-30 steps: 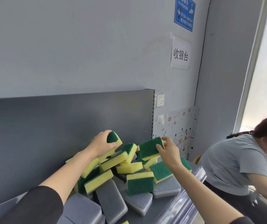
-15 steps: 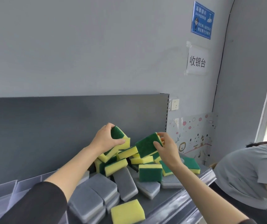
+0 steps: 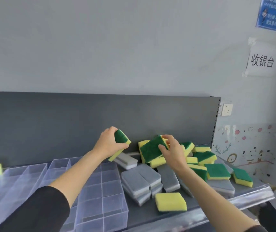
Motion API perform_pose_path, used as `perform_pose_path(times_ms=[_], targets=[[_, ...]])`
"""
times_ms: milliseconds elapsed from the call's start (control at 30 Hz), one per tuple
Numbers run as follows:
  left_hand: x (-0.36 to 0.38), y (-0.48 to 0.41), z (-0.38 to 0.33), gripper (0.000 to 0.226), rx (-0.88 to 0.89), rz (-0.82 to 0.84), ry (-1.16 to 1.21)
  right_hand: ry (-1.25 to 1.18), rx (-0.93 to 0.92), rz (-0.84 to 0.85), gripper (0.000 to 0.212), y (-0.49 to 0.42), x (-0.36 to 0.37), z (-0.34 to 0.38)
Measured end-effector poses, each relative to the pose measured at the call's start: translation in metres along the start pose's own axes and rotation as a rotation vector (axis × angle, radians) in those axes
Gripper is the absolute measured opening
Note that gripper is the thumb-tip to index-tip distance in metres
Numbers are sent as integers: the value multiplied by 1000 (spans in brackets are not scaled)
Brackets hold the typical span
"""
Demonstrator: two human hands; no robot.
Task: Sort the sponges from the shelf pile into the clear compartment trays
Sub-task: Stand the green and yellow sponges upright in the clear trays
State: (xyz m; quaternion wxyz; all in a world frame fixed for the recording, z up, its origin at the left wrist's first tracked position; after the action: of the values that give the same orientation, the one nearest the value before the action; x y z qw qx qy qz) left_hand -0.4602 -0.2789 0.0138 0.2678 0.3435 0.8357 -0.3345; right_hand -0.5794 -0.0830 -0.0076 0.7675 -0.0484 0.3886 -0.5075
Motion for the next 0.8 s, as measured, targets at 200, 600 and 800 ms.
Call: perform_pose_path(times_ms=[200, 600, 800], targets=[[-51, 26, 43, 52, -99, -62, 4, -27, -89, 77, 33, 3, 47, 42], [-164, 70, 140, 74, -228, -185, -24, -147, -163, 225, 31, 8, 169, 143], [-229, 92, 202, 65, -335, -231, -38, -199, -203, 311, 32, 16, 239, 203]])
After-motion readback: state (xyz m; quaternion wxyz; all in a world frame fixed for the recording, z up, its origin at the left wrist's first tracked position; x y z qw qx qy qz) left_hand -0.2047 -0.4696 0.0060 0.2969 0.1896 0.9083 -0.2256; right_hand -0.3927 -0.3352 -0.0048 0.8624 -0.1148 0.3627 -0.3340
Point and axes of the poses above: each hand's wrist, its own y-axis away from the middle knuckle, its own x-axis out of the palm, z = x × y, the point moved 4 cm from there along -y, towards the middle knuckle, and after that the axes turned 3 degrees about z, right-handed, at the moved point
